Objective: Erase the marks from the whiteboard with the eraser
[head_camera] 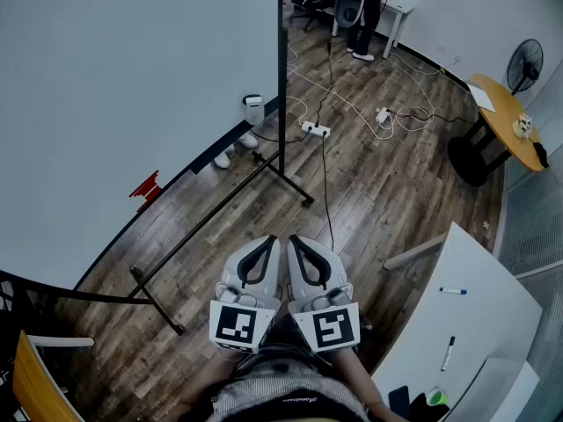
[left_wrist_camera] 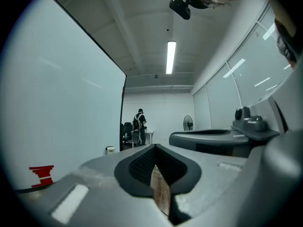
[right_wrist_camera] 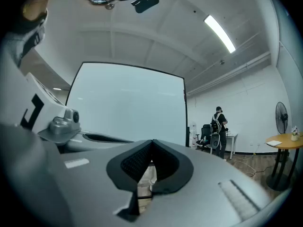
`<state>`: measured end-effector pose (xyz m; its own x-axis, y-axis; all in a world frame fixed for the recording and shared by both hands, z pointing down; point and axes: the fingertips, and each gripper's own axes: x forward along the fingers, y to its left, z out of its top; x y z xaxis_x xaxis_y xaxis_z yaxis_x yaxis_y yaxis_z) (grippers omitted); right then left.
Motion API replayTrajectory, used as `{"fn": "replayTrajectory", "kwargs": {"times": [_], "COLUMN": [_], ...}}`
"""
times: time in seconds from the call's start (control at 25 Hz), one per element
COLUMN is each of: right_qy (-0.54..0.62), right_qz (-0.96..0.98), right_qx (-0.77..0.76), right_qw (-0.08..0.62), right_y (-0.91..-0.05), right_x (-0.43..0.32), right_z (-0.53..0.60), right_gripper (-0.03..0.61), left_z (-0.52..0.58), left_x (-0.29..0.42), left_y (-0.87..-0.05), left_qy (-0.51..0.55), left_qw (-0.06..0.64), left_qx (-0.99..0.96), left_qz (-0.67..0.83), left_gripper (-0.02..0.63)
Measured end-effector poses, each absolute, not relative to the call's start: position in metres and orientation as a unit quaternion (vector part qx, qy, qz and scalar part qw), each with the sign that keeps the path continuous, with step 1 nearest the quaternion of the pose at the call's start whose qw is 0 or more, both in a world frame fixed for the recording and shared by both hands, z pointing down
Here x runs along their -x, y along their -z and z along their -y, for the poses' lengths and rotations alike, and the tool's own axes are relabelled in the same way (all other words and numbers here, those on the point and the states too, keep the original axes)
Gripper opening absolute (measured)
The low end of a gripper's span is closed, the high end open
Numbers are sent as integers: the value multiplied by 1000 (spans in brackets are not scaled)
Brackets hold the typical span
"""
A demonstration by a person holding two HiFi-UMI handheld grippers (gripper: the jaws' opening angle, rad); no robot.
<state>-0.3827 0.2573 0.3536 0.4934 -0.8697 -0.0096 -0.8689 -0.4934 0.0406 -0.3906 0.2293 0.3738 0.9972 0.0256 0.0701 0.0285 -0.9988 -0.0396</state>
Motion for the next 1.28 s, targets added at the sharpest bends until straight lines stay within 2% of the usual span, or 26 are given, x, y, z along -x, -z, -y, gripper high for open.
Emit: {"fn": "replayTrajectory", "kwargs": {"times": [0.56, 0.8, 1.28], "right_qy": [4, -8, -14], "right_qz": [507, 501, 504], "right_qx": [-862, -866, -864], "right_qw": [0, 0, 2], "right_y": [-364, -374, -372], "right_x": [343, 319, 236], "right_z": [-280, -291, -236], "right_gripper": [2, 2, 2], "left_z": [-254, -260, -217], "left_x": [356, 335, 242], "left_y": [-379, -390, -385], "left_qy": [35, 49, 32], "left_qw": [-20, -7, -4], "left_qx": [999, 999, 999], "left_qz": [3, 2, 31], "left_gripper": [0, 0, 0]}}
